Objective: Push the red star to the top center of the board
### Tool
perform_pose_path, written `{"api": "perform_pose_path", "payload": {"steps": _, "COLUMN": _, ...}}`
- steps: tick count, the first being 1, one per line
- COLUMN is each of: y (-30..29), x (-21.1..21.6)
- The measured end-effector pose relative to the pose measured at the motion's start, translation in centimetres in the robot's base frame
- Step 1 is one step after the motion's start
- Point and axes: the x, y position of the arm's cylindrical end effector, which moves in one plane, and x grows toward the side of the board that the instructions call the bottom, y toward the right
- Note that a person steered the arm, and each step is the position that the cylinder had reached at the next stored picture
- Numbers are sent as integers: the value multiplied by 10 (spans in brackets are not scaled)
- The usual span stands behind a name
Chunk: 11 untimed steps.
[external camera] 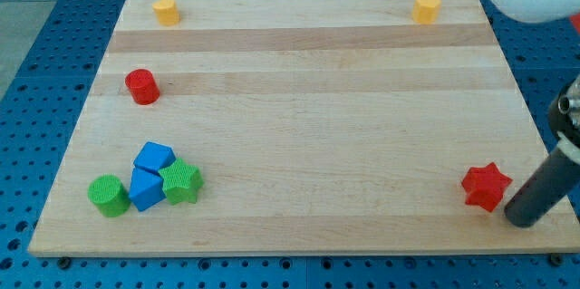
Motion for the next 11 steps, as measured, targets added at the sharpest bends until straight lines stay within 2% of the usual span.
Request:
{"api": "perform_pose_path", "payload": {"steps": 5, "y": -49, "x": -20}}
{"api": "perform_pose_path", "payload": {"steps": 9, "y": -97, "x": -98}}
{"api": "perform_pose_path", "payload": {"steps": 11, "y": -140, "x": -110}}
